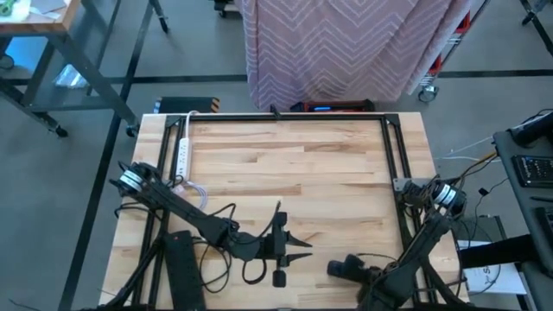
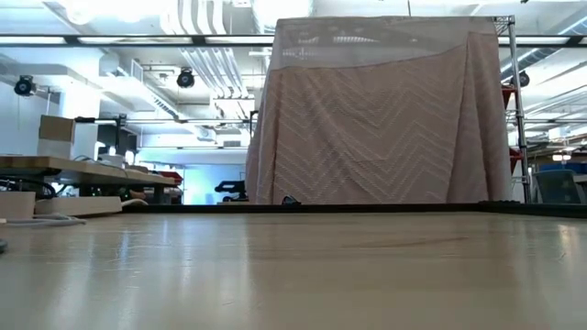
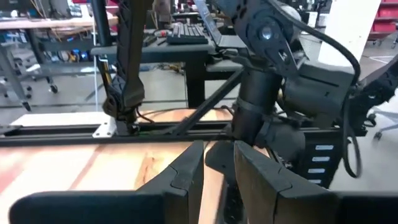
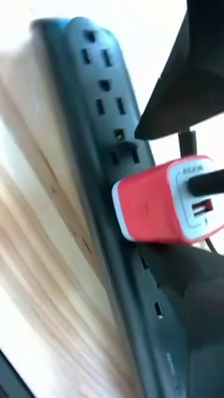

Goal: Insert USB
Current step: Insert the red charger adapter into the left black outlet extension, then insert the white charger cable into the pink charger adapter

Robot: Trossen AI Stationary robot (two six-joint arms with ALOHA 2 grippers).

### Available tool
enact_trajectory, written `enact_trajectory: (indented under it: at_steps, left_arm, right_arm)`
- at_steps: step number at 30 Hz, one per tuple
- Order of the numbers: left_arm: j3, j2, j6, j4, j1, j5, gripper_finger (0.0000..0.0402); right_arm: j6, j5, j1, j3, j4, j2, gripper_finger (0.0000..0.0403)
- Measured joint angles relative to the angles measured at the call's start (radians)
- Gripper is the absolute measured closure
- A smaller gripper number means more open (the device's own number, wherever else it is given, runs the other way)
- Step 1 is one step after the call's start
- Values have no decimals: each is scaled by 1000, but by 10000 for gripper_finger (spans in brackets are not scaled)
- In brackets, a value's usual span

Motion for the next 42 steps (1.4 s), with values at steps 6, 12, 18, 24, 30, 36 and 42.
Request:
enact_trajectory:
  at_steps: [6, 12, 18, 24, 30, 36, 42]
  left_arm:
    - [0, -13, 65, -11, 15, 0, 326]
    - [0, -51, 77, -62, 31, -1, 326]
    - [0, -88, 78, -101, 30, -2, 326]
    - [0, -113, 102, -163, 31, -2, 326]
    - [0, -161, -144, -513, 25, 1, 326]
    - [0, -191, -453, -921, 11, 3, 326]
    - [0, -219, -689, -1290, 9, 36, 326]
  right_arm:
    - [47, -14, -2, 42, -11, -47, 98]
    - [76, -18, -2, 110, -22, -122, 111]
    - [88, 53, -21, 123, -29, -184, 125]
    - [74, 136, -87, 123, -39, -233, 120]
    - [8, 173, -205, 119, -16, -301, 117]
    - [-89, 170, -352, 99, 105, -322, 133]
    - [-220, 160, -501, 98, 214, -278, 147]
